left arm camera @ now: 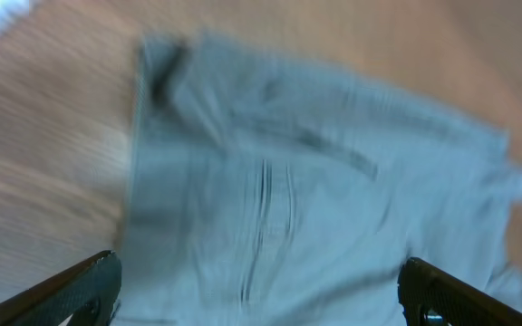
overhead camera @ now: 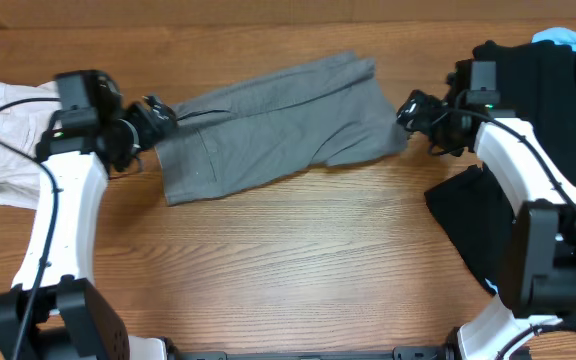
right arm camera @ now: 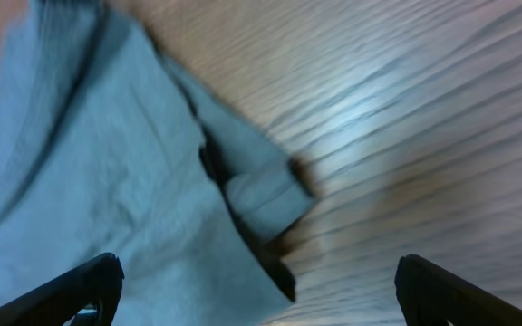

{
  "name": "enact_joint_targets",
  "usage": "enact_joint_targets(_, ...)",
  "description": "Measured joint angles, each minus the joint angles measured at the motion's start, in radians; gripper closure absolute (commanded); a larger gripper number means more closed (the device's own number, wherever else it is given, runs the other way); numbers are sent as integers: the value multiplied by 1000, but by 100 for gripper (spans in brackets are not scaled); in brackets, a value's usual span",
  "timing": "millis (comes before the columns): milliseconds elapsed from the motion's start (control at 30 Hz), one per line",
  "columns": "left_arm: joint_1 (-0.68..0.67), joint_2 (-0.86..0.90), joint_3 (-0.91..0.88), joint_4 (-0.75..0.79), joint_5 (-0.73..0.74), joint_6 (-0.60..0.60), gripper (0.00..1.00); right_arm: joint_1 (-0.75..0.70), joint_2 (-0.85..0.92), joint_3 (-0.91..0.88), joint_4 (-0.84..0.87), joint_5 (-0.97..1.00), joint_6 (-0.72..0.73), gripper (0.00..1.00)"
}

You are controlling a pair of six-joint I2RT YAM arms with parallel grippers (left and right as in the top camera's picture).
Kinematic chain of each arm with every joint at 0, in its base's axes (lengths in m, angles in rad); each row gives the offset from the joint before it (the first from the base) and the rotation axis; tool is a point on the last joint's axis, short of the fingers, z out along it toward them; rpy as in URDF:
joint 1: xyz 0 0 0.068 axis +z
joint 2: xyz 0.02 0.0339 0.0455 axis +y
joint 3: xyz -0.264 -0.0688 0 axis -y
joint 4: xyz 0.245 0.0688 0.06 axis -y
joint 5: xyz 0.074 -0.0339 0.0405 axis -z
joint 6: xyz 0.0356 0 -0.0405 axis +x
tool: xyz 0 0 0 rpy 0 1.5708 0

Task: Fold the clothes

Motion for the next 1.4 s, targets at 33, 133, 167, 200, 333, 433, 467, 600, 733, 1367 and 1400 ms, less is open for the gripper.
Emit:
enact_joint_targets(33,-18,7,-1,-18,0,6,0,7,12,-7,19,-6,-10,0)
enact_joint_targets(133,-70,21,-1,-54,0,16,0,30,69,-24,58,-25,-35,1)
enact_joint_targets(167,-85,22,-1,-59,0,19,0,35,89,-26,68,-30,-39,3)
enact_joint_targets(200,-96,22,-1,-62,0,19,0,39,111,-30,103,-33,-45,10)
enact_joint_targets(333,-132,24,-1,-66,0,32,0,43,159,-31,202,-38,-61,96)
enact_joint_targets(433,-148,29,-1,-72,-4,38,0,43,171,-31,151,-43,-59,96)
enact_joint_targets(467,-149,31,-1,-80,-7,38,0,43,169,-31,101,-48,-50,96)
enact_joint_targets(600,-147,31,-1,-102,-35,39,0,43,130,-23,-116,-51,-26,96)
enact_joint_targets(733,-147,32,-1,-110,-55,42,0,43,67,-29,-406,-17,41,96)
enact_joint_targets(1367,-147,32,-1,-122,-72,42,0,-21,-22,48,-270,66,3,34)
enact_joint_targets(1400,-148,32,-1,-122,-72,42,0,-21,-22,51,-261,52,-5,34)
